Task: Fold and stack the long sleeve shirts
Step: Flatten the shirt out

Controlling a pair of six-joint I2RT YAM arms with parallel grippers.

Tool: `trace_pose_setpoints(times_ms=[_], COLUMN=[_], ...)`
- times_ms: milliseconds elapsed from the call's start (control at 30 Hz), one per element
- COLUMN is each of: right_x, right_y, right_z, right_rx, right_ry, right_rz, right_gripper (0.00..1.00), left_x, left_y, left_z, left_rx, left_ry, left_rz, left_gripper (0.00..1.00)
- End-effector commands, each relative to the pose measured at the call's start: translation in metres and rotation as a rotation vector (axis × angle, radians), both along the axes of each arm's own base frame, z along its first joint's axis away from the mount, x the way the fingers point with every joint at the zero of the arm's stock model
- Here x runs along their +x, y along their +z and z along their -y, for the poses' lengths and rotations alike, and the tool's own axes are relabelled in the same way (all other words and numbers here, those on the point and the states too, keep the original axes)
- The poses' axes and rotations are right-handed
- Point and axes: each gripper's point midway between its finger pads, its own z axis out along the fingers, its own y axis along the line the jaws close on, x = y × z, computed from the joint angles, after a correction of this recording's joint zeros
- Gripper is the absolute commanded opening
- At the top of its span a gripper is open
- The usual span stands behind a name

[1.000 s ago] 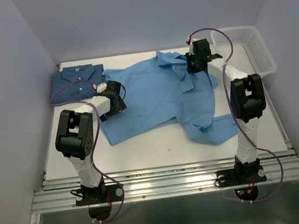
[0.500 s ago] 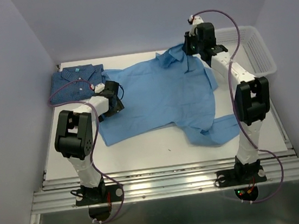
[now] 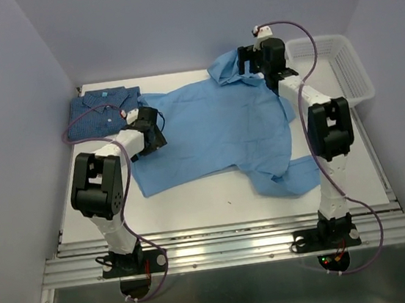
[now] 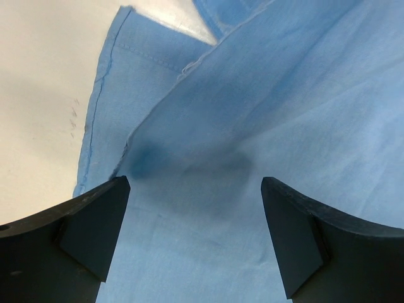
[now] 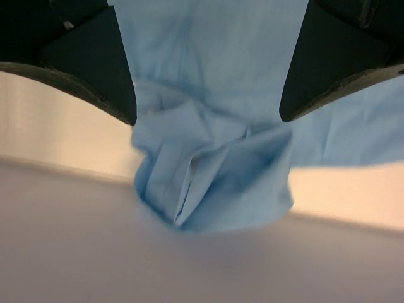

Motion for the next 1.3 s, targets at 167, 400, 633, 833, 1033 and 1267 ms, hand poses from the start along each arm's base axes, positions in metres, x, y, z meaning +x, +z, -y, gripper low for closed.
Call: trace_pose_setpoints(times_ms=[167, 400, 633, 833, 1033, 1267], right_x=[-0.132, -0.141, -0.141, -0.178, -0.248, -0.335], right_y=[0.011, -0.071, -0.137, -0.166, -0.19, -0.205], right_z=[0.004, -0.009, 0.006, 0.03, 0.077, 0.134], right_rx=[0.079, 0.108, 0.066, 0.045, 0.063, 0.07], right_ry=[0.047, 0.087, -0.02, -0.145, -0.314, -0.587], right_rz=[-0.12, -0.342, -0.485, -0.564, -0.713, -0.891], right_gripper=[1.0, 1.0, 1.0, 1.0, 1.0, 1.0], left_x=[0.004, 0.051, 0.09, 0.081, 0.051, 0.008], left_y=[0.023, 0.057, 0.046, 0.018, -0.011, -0.008], left_z=[0.002, 0.036, 0.063, 0.072, 0.083, 0.117], left_rx=[-0.038, -0.175, -0.237, -0.25, -0.284, -0.381], left_ry=[-0.015, -0.077, -0.139, -0.166, -0.203, -0.329], left_rz=[0.09, 0.243, 0.248, 0.183, 0.103, 0.043], left_gripper=[0.99, 0.99, 0.99, 0.99, 0.99, 0.99])
